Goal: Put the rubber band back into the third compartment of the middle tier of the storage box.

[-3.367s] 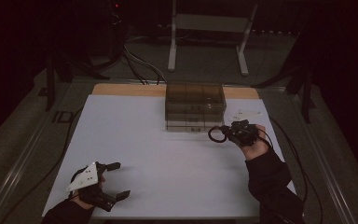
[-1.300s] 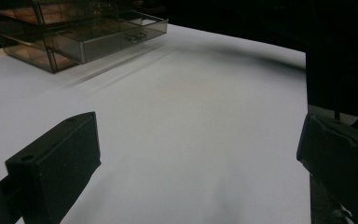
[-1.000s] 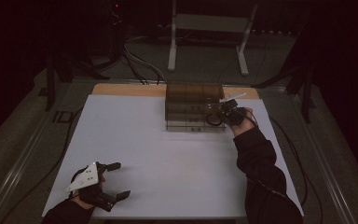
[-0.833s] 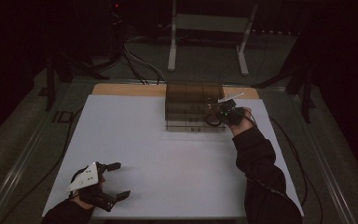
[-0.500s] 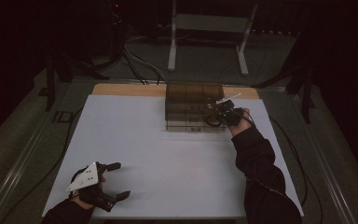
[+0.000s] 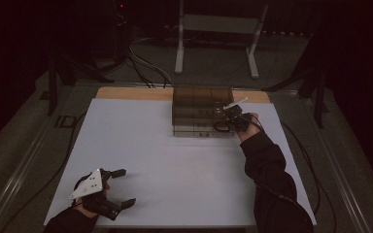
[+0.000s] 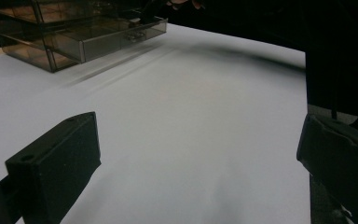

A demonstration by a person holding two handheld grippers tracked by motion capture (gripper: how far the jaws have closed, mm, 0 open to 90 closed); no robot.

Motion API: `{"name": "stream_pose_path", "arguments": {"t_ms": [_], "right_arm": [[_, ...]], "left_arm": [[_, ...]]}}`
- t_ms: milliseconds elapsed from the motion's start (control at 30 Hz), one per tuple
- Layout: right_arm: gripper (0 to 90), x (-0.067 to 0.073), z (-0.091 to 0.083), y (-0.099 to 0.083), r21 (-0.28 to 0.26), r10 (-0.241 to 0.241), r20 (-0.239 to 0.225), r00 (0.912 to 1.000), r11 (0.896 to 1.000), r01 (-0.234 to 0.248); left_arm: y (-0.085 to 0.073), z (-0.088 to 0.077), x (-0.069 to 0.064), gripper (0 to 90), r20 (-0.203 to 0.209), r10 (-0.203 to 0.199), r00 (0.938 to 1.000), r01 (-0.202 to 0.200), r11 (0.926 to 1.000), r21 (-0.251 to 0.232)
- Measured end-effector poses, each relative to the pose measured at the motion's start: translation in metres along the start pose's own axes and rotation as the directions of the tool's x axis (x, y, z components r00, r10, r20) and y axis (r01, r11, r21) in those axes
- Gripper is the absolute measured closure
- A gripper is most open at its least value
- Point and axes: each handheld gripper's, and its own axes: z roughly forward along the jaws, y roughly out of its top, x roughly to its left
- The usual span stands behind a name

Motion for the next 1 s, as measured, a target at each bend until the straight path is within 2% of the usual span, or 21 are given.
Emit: {"name": "stream_pose_path", "arguments": {"t_ms": [367, 533, 767, 933, 1000], "right_arm": [[86.3, 0.001, 0.006, -0.001, 0.023, 0.0, 0.0, 1.0, 1.0, 0.0], [84.1, 0.0, 0.004, -0.001, 0.008, 0.018, -0.013, 0.9998, 1.0, -0.018], [73.2, 0.0, -0.002, 0.002, -0.02, 0.028, -0.024, 0.9993, 0.999, -0.028], [67.1, -0.002, -0.012, 0.002, -0.055, 0.064, -0.037, 0.9973, 0.996, -0.066], [65.5, -0.002, -0.015, 0.003, -0.064, 0.064, -0.038, 0.9973, 0.996, -0.066]], "left_arm": [[0.0, 0.0, 0.0, 0.2, 0.001, 0.0, 1.0, 0.0, 1.0, 0.0], [0.0, 0.0, 0.0, 0.2, 0.0, 0.0, 1.0, 0.0, 1.0, 0.0], [0.0, 0.0, 0.0, 0.2, 0.0, 0.0, 1.0, 0.0, 1.0, 0.0], [0.0, 0.0, 0.0, 0.2, 0.001, 0.0, 1.0, 0.0, 1.0, 0.001], [0.0, 0.0, 0.0, 0.2, 0.001, -0.002, 1.0, 0.002, 1.0, -0.001]]}}
